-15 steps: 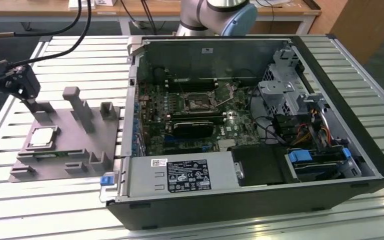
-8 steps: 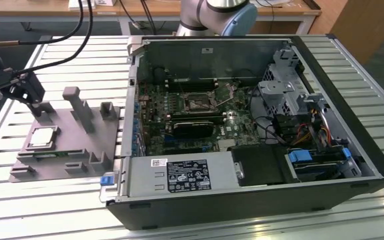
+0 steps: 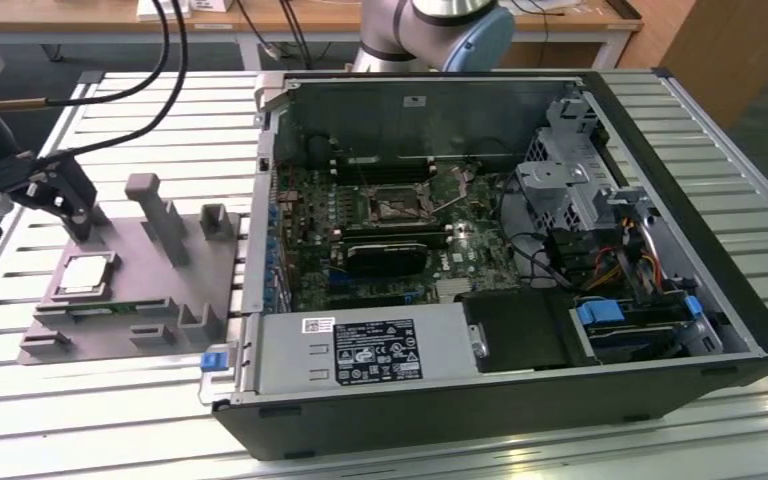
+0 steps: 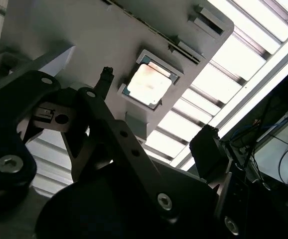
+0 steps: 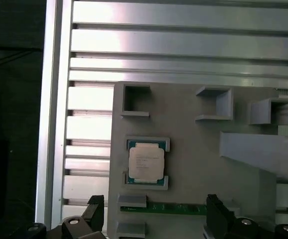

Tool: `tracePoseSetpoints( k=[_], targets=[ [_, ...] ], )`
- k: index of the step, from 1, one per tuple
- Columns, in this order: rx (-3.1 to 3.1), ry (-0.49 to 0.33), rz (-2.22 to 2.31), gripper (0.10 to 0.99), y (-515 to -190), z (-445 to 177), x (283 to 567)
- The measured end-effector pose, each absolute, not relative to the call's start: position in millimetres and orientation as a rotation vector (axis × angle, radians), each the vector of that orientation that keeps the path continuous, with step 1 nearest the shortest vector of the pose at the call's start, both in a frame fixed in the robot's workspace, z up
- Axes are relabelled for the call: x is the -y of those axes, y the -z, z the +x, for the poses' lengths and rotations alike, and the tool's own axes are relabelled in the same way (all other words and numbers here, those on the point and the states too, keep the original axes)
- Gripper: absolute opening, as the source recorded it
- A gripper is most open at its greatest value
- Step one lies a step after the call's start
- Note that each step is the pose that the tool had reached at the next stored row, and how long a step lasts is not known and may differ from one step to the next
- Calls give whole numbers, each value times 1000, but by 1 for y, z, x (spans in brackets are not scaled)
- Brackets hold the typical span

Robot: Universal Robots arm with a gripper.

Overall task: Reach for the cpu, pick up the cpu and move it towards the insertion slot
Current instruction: 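Pick up the cpu and move it towards the insertion slot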

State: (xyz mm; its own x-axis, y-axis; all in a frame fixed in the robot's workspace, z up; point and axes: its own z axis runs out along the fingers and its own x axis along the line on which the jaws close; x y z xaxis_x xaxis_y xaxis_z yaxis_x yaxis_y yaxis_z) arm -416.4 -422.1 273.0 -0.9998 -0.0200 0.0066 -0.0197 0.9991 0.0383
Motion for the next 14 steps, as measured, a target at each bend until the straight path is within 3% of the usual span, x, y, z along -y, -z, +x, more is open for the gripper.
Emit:
tracePoseSetpoints(
  k=[14],
  targets=[
    [3132, 60, 30, 894, -248, -418, 421]
  ],
)
